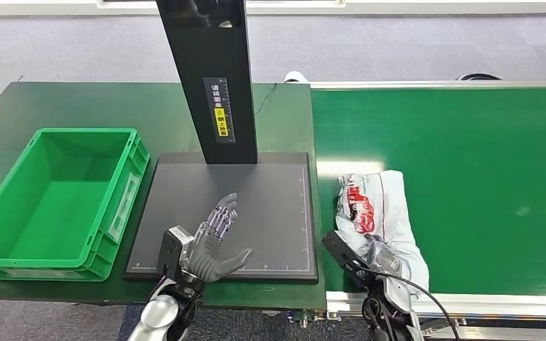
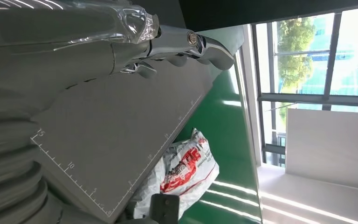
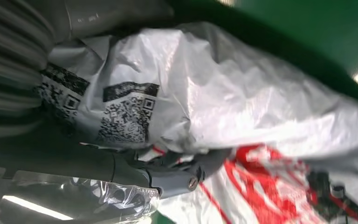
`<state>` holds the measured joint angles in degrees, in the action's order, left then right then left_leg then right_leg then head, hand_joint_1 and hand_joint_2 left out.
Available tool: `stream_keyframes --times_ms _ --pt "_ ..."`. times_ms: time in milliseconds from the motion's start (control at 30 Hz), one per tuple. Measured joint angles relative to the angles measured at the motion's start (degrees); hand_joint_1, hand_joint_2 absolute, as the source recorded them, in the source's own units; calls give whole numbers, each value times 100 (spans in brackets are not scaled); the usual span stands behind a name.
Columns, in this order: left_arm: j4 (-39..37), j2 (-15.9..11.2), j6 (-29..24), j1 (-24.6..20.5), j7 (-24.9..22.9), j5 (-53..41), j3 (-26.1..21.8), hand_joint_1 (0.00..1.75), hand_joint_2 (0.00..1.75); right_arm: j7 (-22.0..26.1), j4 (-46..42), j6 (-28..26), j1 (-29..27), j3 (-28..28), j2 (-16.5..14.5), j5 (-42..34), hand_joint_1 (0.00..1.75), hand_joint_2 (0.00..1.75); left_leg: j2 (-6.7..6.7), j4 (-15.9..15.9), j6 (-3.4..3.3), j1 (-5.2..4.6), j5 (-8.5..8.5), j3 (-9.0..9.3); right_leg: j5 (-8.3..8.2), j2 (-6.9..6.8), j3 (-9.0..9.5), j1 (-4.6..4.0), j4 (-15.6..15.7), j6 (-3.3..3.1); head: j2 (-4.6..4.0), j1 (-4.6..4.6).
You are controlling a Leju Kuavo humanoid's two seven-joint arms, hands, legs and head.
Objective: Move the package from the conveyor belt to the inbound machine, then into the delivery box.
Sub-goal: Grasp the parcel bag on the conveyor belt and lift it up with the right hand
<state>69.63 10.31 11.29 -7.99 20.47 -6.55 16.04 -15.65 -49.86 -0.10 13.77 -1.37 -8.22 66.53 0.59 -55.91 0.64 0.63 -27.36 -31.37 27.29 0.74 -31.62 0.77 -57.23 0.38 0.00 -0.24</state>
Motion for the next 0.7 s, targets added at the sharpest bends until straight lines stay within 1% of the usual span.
stream_keyframes --times_ms 233,700 --pt "-65 32 -31 -25 -1 16 0 0 175 144 271 169 296 -100 28 -98 175 175 -6 -1 1 2 -1 34 -2 8 34 -2 1 2 0 0" --pt "-108 45 -40 -35 -1 16 0 0 175 260 404 211 372 -113 -5 -150 175 175 -3 -1 2 7 -3 40 1 6 44 -7 3 1 0 0"
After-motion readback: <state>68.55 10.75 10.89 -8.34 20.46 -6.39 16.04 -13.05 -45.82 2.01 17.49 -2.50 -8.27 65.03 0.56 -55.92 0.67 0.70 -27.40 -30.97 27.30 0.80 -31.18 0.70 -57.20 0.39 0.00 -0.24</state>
